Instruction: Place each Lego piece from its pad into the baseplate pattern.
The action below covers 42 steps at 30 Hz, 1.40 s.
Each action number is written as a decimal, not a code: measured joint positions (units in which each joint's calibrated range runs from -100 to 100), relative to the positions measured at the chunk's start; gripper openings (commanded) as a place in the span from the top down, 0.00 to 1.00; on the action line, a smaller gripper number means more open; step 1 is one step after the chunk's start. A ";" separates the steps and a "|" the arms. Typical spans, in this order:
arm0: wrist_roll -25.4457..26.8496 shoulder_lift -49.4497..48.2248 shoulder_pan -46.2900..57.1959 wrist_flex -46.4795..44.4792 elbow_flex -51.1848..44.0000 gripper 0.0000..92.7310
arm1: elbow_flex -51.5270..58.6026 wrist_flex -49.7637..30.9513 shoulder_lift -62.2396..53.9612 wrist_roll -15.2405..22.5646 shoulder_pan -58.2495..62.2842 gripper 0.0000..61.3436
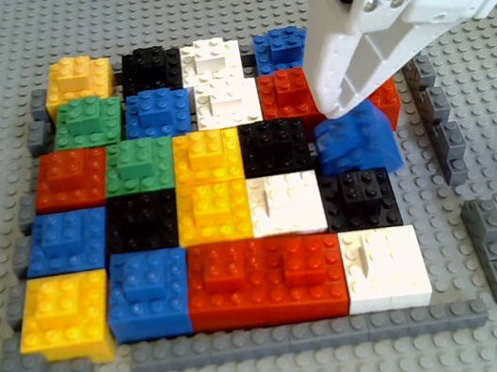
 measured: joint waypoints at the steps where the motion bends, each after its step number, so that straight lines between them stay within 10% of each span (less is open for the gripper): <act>1: 0.00 0.00 0.00 0.00 0.00 0.88 | 0.00 0.00 0.00 0.20 0.00 1.00; 21: 0.00 0.00 0.15 0.00 0.00 0.88 | -1.35 20.43 -3.37 1.47 -4.73 1.00; 42: 0.00 0.00 0.15 0.00 0.00 0.88 | 6.96 8.13 -3.28 4.64 0.73 1.00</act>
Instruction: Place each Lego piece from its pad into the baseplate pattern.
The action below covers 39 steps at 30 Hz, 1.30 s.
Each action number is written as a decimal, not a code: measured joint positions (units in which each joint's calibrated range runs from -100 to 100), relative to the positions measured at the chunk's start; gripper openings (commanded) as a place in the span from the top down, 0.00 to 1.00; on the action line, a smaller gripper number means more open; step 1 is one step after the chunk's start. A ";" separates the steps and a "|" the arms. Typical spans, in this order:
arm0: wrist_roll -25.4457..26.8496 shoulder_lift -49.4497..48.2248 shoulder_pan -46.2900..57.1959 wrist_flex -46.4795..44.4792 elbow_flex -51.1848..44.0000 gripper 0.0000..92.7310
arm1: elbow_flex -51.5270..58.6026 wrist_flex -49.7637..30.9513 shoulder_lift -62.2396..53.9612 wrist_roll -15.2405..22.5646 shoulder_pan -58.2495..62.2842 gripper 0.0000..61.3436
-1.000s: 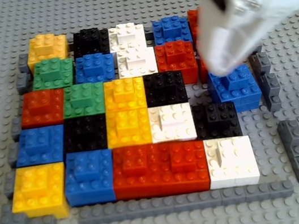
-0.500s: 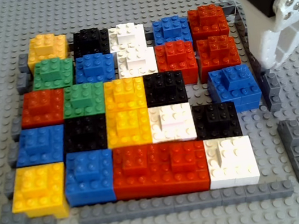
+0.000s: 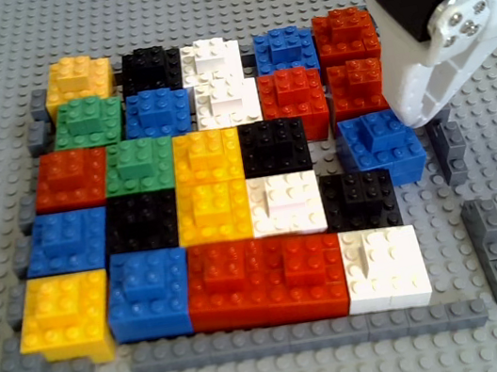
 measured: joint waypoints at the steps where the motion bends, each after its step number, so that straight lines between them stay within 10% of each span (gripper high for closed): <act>1: 0.00 0.00 0.00 0.00 0.00 0.88 | 0.00 -0.16 0.00 -0.10 0.09 1.00; 14: 0.00 0.00 0.00 0.00 0.00 0.88 | 0.00 -6.19 0.00 -3.66 0.45 1.00; 24: 0.00 0.00 0.00 0.00 0.00 0.88 | -7.93 7.80 -1.90 -2.98 1.18 1.00; 39: 0.00 0.00 0.00 0.00 0.00 0.88 | -1.84 6.03 -1.99 5.67 16.73 1.00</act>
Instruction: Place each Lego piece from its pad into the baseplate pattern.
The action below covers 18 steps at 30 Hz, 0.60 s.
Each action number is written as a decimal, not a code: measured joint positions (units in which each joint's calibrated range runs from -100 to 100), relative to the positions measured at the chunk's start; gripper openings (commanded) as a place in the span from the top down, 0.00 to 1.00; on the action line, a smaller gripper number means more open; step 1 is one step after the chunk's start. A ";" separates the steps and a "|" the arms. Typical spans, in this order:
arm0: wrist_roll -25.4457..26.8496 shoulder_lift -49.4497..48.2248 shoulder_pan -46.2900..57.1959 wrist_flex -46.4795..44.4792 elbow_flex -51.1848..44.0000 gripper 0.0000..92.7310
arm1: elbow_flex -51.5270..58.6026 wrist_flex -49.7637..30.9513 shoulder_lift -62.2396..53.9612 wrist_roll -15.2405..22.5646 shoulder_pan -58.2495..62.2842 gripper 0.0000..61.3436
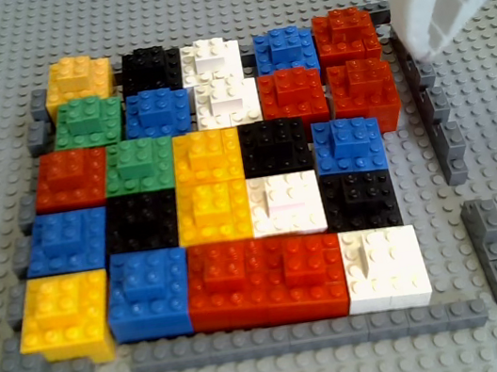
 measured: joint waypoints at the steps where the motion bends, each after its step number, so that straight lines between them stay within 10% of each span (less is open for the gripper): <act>1: 0.00 0.00 0.00 0.00 0.00 0.88 | 1.93 -2.41 0.35 0.24 -0.45 1.00; 18: 0.00 0.00 0.00 0.00 0.00 0.88 | 5.61 -14.48 2.94 -0.93 -1.55 1.00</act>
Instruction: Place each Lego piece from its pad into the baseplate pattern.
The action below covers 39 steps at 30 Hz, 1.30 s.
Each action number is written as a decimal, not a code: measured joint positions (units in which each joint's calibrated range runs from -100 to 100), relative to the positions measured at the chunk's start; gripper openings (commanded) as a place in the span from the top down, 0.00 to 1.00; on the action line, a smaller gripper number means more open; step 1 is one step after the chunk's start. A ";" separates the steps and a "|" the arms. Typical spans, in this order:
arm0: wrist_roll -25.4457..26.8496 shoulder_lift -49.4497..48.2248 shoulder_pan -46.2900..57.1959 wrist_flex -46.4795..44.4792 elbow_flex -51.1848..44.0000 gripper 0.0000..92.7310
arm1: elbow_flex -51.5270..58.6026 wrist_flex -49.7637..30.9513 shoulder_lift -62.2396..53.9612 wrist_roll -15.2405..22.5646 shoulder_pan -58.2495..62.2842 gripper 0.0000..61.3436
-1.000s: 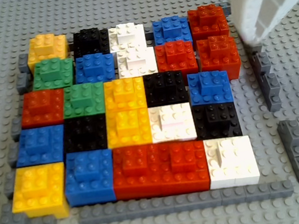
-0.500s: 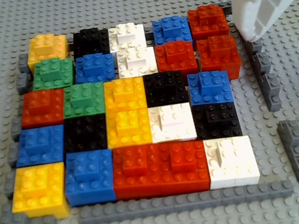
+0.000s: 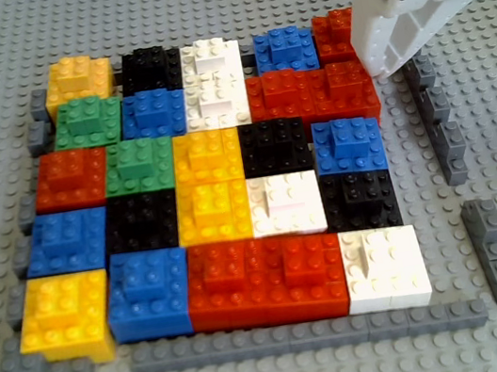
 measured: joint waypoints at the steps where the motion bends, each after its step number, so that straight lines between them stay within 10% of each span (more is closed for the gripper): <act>1: 0.00 0.00 0.00 0.00 0.00 0.88 | 0.00 -0.08 0.09 -0.20 -0.36 1.00; 22: 0.00 0.00 0.00 0.00 0.00 0.88 | -5.32 5.79 -2.42 -0.98 -2.73 1.00; 31: 0.00 0.00 0.00 0.00 0.00 0.88 | -8.03 13.27 -4.92 4.40 4.82 1.00; 39: 0.00 0.00 0.00 0.00 0.00 0.88 | -1.55 3.38 -2.85 10.99 13.91 1.00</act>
